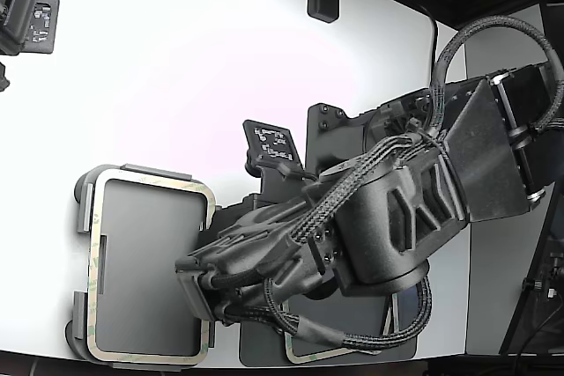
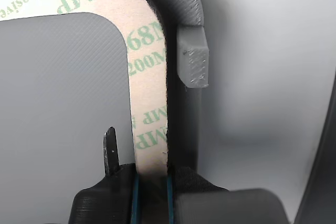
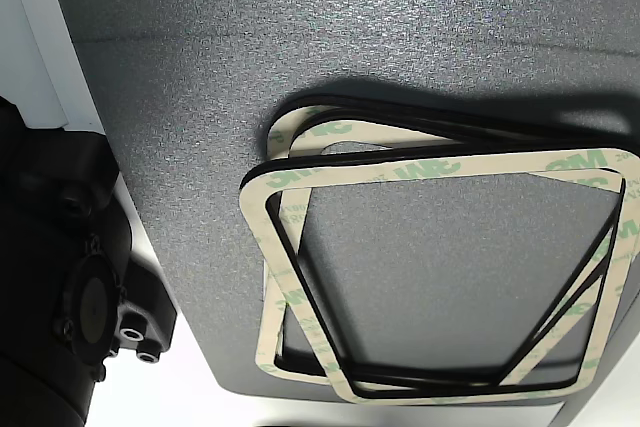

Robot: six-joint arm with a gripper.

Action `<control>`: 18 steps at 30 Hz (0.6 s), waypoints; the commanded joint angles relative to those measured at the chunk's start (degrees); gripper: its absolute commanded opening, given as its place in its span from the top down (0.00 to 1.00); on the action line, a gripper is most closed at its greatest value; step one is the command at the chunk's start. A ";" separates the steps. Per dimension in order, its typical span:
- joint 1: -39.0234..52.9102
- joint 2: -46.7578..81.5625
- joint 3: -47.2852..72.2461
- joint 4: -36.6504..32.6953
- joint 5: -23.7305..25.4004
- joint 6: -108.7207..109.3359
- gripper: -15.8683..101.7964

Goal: Grab top frame and put it into gray box.

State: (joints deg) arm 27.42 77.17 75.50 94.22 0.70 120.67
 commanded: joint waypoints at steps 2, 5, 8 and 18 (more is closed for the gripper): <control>-0.88 1.05 -1.58 0.44 0.09 -0.18 0.97; -0.88 0.97 -1.23 0.26 0.09 0.00 0.97; -0.88 0.97 -0.97 0.18 -0.09 0.09 0.97; -0.88 0.97 0.70 -1.58 -0.09 0.26 0.97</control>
State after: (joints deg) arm 27.42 76.99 76.99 92.90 0.62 120.85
